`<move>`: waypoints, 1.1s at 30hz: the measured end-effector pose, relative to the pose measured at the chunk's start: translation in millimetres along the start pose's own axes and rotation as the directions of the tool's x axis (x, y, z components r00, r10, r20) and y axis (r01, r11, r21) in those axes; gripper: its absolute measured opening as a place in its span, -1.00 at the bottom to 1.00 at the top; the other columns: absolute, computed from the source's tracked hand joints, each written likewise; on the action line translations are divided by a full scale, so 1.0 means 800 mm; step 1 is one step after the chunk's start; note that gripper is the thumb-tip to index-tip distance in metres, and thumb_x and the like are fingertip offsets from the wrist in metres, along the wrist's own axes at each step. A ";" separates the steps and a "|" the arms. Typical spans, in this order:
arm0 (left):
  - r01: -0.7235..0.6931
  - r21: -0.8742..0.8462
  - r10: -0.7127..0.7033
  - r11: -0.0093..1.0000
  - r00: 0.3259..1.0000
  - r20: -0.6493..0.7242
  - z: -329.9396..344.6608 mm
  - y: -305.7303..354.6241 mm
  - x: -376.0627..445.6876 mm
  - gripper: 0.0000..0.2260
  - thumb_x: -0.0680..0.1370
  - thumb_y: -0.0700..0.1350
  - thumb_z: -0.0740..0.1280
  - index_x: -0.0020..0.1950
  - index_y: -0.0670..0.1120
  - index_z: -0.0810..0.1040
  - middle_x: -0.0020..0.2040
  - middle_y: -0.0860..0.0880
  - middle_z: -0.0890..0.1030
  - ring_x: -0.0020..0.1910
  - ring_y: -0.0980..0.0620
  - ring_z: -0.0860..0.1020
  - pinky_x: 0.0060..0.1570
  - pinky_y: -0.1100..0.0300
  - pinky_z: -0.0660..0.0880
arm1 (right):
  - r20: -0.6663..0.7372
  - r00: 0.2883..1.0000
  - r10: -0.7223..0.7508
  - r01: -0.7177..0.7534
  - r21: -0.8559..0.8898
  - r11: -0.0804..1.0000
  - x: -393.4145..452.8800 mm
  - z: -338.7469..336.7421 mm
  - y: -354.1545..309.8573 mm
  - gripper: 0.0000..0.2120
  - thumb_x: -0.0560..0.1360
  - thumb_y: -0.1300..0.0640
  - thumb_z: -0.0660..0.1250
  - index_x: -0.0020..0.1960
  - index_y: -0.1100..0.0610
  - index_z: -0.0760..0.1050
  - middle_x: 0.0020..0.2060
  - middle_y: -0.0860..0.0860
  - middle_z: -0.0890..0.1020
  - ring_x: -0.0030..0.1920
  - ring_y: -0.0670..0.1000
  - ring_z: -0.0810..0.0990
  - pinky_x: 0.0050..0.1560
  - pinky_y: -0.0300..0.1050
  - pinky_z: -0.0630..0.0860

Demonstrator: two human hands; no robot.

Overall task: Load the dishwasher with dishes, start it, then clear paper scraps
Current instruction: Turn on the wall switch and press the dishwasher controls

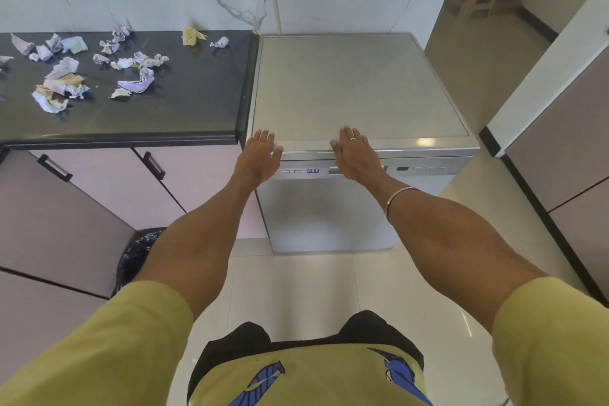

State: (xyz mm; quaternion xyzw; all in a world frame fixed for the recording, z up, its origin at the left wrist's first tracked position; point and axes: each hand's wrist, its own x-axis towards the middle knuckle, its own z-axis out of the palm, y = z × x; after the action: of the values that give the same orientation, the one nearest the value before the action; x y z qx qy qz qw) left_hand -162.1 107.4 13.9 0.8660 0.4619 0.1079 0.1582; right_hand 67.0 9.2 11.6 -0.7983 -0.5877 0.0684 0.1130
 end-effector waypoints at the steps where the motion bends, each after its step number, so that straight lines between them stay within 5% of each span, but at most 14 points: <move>1: 0.010 -0.004 -0.010 1.000 1.000 0.001 -0.002 0.003 -0.001 -0.52 0.69 0.01 0.04 0.55 -0.21 0.20 0.58 -0.16 0.17 0.58 -0.14 0.07 0.53 -0.05 0.09 | 0.010 1.000 -0.002 0.002 0.000 1.000 0.000 -0.004 -0.001 -0.44 0.69 -0.05 -0.12 0.55 0.29 0.09 0.54 0.20 0.17 0.55 0.21 0.08 0.54 0.12 0.06; 33: 0.071 -0.014 -0.070 0.997 0.993 0.098 -0.124 0.038 -0.062 -0.59 0.69 -0.11 -0.04 0.48 -0.27 0.26 0.53 -0.22 0.26 0.54 -0.18 0.17 0.52 -0.07 0.12 | 0.113 0.993 0.021 -0.024 0.029 0.999 -0.041 -0.123 -0.088 -0.46 0.68 -0.03 -0.09 0.52 0.30 0.17 0.52 0.16 0.23 0.53 0.17 0.14 0.51 0.11 0.11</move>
State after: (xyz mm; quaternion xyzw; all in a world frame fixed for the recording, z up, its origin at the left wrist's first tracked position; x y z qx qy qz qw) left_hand -199.2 67.7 115.1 0.8520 0.4830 0.0640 0.1917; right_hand 16.1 -12.2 124.0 -0.7979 -0.5830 0.1236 0.0910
